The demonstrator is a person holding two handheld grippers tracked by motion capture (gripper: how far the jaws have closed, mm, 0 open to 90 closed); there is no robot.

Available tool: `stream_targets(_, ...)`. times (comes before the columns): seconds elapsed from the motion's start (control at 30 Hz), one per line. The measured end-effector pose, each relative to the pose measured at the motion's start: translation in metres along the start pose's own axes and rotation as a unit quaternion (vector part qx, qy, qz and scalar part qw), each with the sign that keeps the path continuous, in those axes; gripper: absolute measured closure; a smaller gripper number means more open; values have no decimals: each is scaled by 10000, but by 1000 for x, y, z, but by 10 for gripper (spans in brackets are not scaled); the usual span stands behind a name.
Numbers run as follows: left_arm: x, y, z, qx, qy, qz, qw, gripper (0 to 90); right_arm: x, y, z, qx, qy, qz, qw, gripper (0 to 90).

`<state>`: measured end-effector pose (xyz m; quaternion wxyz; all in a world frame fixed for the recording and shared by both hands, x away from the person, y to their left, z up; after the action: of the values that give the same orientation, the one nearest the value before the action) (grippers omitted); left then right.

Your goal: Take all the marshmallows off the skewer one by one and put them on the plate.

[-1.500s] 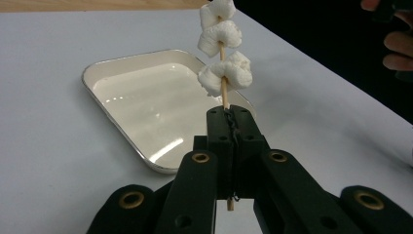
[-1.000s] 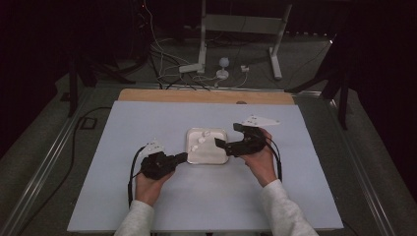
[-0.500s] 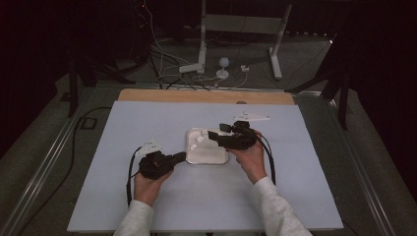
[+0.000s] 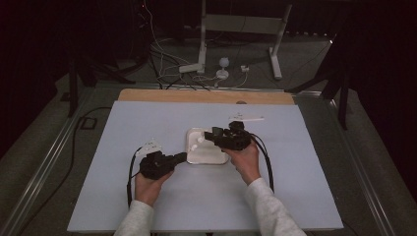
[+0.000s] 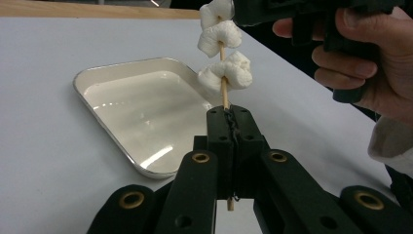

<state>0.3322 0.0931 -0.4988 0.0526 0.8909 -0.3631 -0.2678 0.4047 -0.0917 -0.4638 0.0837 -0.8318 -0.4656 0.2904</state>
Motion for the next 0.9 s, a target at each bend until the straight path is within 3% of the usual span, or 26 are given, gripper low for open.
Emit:
stream_targets(0.1, 1, 1, 1, 50, -33, 7, 10000, 900, 2, -1, 0, 14, -14, -37, 10000, 559)
stream_targets(0.3, 1, 1, 1, 62, -27, -41, 10000, 900, 6, 0, 2, -25, -133, 128, 9998, 598)
stream_targets(0.5, 1, 1, 1, 49, -19, -59, 10000, 900, 7, -2, 3, -269, -191, 409, 9986, 645)
stream_targets(0.57, -1, 1, -1, 35, 47, -67, 10000, 900, 7, 0, 2, -59, -117, 302, 9995, 632)
stream_targets(0.7, -2, 1, -1, 26, 96, -64, 9999, 900, 8, 4, 3, 469, -29, 47, 9989, 514)
stream_targets(0.77, -1, 1, -1, 42, 125, -52, 9999, 900, 9, 6, 3, 764, 2, -111, 9970, 518)
stream_targets(0.83, -1, 2, 0, 79, 127, -42, 9999, 900, 10, 8, 4, 1149, 25, -266, 9930, 517)
stream_targets(0.9, 1, 4, 1, 116, 80, -17, 9999, 900, 11, 8, 3, 1388, 27, -498, 9891, 590)
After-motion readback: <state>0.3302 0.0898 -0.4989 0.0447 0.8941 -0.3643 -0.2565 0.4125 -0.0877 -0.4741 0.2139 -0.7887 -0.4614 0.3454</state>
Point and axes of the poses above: each handheld gripper's, and its own axes: x roughly forward along the jaws, z roughly out of its underside, y roughly to its right, the point moved 6 cm from there along x, roughly forward along the jaws, and after that the axes turned 8 degrees about -z, right-handed, at the moved point
